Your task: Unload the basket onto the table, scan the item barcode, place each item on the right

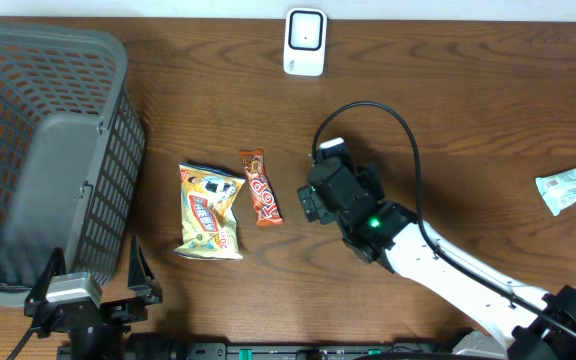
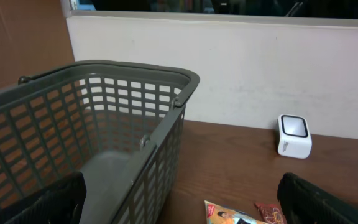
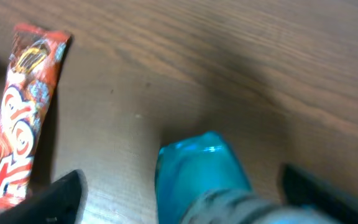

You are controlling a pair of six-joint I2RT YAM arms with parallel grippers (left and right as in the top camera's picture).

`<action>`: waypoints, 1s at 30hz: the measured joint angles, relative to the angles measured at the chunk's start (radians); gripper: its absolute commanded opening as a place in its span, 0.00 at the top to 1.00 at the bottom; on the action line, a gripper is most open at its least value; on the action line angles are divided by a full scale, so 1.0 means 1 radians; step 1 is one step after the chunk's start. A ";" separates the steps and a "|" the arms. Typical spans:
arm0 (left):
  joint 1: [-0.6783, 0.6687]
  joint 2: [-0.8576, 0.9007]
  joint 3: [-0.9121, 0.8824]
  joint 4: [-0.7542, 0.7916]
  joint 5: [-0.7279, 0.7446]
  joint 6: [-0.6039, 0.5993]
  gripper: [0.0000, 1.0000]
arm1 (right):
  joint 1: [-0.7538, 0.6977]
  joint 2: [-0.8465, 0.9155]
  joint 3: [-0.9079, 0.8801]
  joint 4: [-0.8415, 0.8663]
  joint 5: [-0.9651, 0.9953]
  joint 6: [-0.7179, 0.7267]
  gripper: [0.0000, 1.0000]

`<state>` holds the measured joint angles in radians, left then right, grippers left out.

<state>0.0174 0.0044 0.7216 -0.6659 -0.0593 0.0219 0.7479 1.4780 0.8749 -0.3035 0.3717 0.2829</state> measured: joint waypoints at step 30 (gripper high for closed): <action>0.000 0.000 0.000 0.000 0.000 0.000 0.02 | -0.060 -0.005 0.001 -0.015 -0.128 -0.183 0.73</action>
<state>0.0174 0.0044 0.7216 -0.6659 -0.0593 0.0219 0.6880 1.4731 0.8761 -0.3183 0.2436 0.1001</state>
